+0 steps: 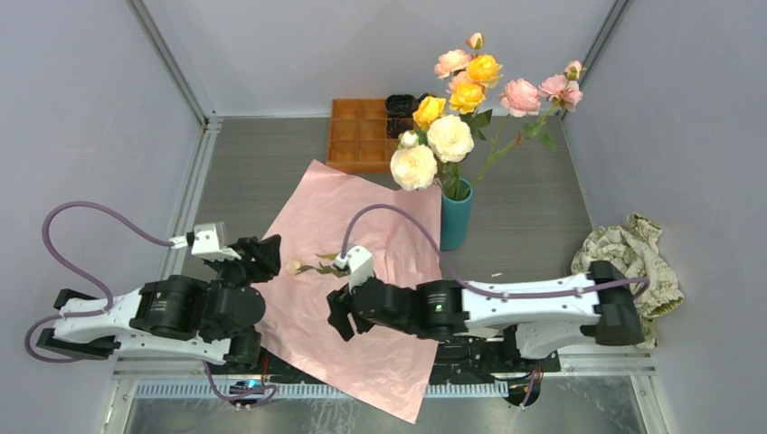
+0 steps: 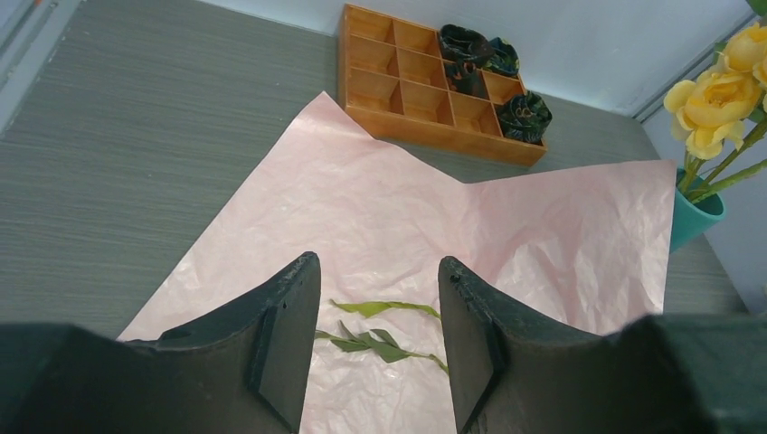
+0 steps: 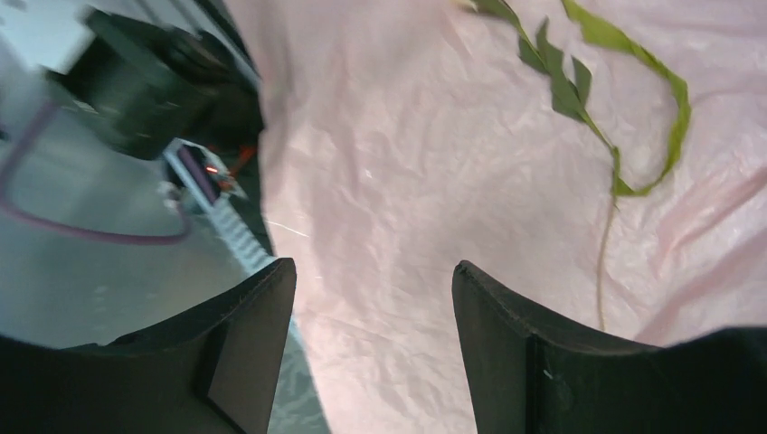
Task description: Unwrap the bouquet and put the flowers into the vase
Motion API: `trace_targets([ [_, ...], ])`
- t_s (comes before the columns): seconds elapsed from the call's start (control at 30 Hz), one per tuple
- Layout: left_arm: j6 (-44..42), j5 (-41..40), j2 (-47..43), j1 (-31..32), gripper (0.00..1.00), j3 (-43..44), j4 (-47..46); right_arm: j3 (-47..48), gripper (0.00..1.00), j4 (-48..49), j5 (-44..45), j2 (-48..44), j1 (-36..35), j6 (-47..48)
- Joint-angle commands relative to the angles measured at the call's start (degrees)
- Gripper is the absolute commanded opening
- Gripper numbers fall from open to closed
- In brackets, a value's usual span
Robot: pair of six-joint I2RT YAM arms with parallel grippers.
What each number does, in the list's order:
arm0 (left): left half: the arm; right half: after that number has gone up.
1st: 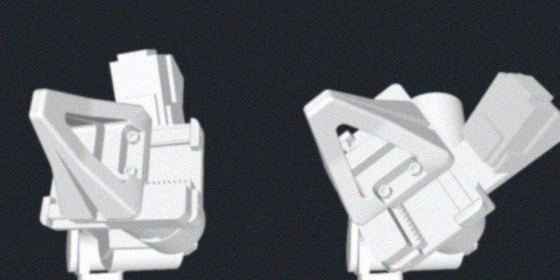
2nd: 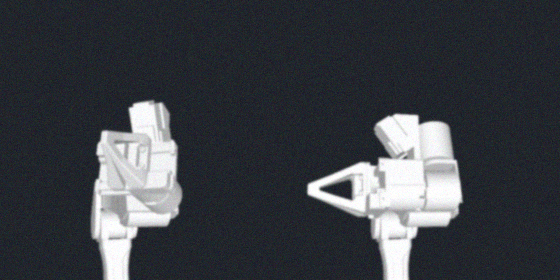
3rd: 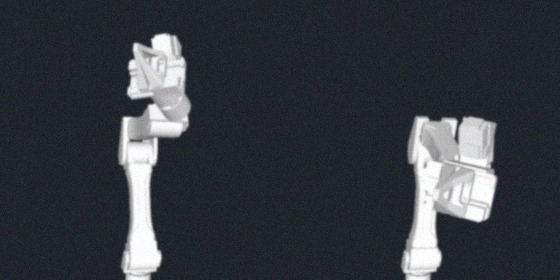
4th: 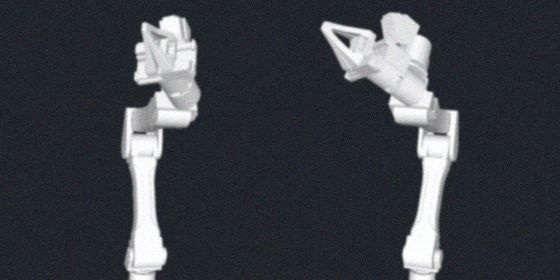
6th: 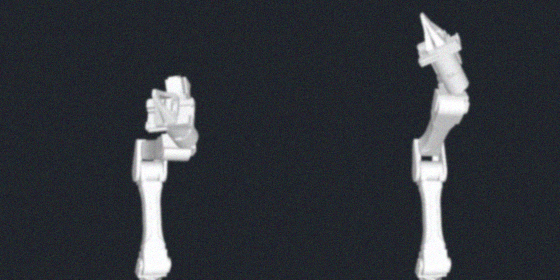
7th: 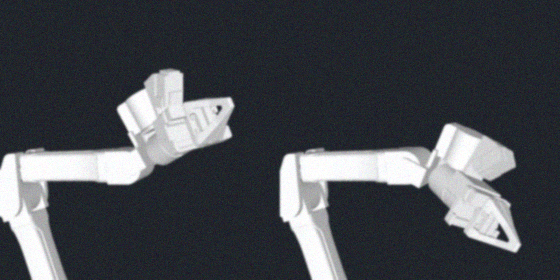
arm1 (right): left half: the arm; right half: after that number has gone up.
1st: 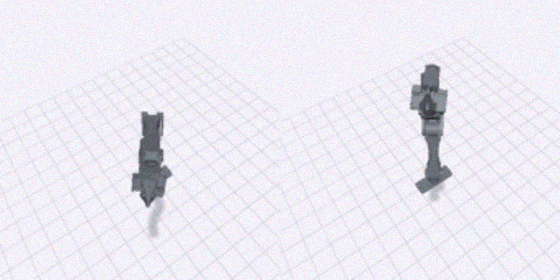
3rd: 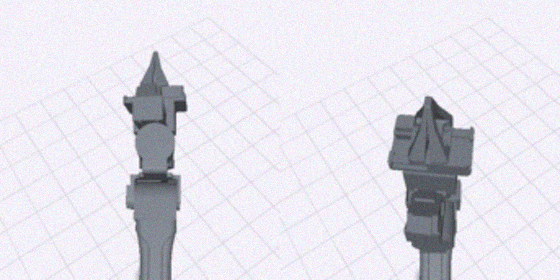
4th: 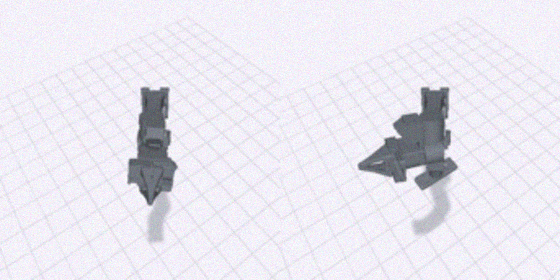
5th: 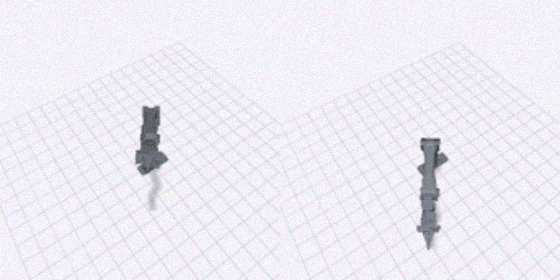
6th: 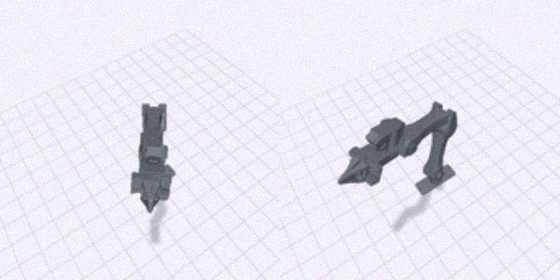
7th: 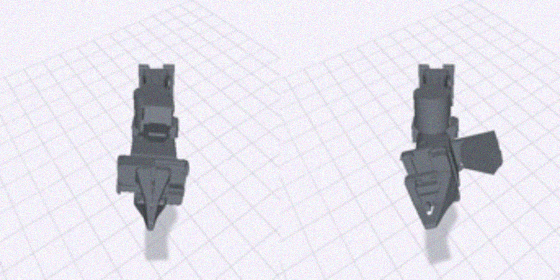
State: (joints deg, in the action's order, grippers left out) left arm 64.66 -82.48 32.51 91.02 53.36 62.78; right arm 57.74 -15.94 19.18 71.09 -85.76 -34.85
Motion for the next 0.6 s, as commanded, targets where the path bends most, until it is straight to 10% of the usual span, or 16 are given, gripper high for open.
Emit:
trace_targets([
  [0.0, 6.16, -2.69, -1.03, 0.16, 0.51, 2.51, 5.14, 7.33, 0.69, -8.76, 10.56, 9.43, -1.12, -1.05],
  [0.23, 3.22, -3.47, -2.38, 0.21, 0.51, 3.22, 4.88, 23.87, 0.70, -25.99, 21.93, 30.39, -0.26, 3.00],
  [0.57, -0.38, -7.82, -4.63, 0.12, 0.51, 9.05, 7.93, 31.07, 0.67, -23.74, 11.64, 40.37, 8.54, 12.95],
])
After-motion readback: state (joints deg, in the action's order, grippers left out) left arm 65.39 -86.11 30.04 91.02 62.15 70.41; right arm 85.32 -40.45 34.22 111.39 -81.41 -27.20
